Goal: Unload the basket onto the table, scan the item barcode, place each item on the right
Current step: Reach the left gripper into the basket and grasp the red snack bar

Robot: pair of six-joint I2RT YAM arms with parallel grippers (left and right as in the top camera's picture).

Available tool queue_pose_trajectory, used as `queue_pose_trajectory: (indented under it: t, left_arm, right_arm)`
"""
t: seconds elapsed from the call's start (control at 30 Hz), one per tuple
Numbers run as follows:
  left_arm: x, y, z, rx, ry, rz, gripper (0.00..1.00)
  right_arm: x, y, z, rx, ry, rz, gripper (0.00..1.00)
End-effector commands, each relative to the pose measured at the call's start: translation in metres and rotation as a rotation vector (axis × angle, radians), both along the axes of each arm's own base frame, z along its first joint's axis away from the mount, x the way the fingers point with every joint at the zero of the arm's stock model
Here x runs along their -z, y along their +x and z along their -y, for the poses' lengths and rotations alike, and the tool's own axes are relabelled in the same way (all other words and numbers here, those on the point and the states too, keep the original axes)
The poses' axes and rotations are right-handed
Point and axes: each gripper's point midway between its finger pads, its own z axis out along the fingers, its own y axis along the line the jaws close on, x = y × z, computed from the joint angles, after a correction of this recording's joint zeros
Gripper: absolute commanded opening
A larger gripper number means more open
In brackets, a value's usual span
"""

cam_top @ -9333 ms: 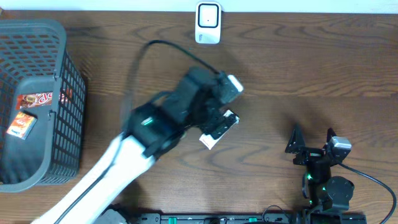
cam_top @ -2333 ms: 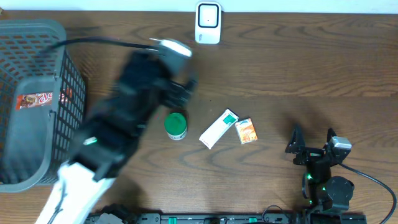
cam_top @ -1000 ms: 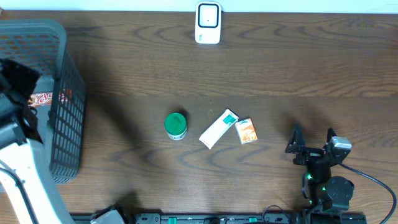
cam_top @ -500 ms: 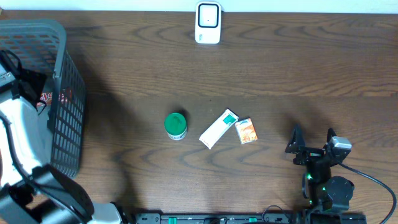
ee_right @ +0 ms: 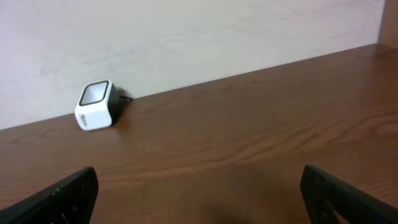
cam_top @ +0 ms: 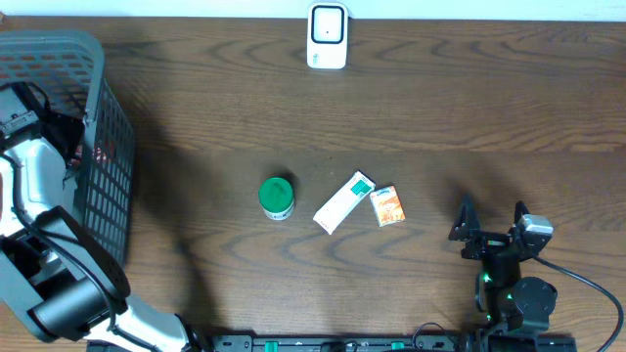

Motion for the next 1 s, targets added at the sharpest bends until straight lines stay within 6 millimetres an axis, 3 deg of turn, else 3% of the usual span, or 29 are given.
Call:
queue_pose_trajectory:
  t: [0.0, 0.37, 0.77, 0.87, 0.93, 0.97]
  left_arm:
    - [0.004, 0.006, -0.001, 0.007, 0.005, 0.008, 0.98]
    - [0.037, 0.022, -0.003, 0.021, -0.003, -0.004, 0.98]
    - [0.083, 0.02, -0.001, 0.021, -0.046, -0.073, 0.96]
    - [0.087, 0.015, 0.001, 0.021, -0.059, -0.095, 0.48]
    - [0.087, 0.013, 0.002, 0.022, -0.063, -0.103, 0.35]
    - [0.087, 0.012, 0.003, 0.029, -0.064, -0.112, 0.33]
  right_arm:
    - [0.0, 0.0, -0.001, -0.005, 0.001, 0.0, 0.99]
    - [0.0, 0.0, -0.001, -0.005, 0.001, -0.001, 0.99]
    - [0.0, 0.0, -0.001, -0.005, 0.001, 0.0, 0.99]
    - [0.0, 0.0, -0.001, -0.005, 0.001, -0.001, 0.99]
    - [0.0, 0.0, -0.002, -0.006, 0.001, 0.0, 0.99]
    - [0.0, 0.0, -0.001, -0.005, 0.001, 0.0, 0.99]
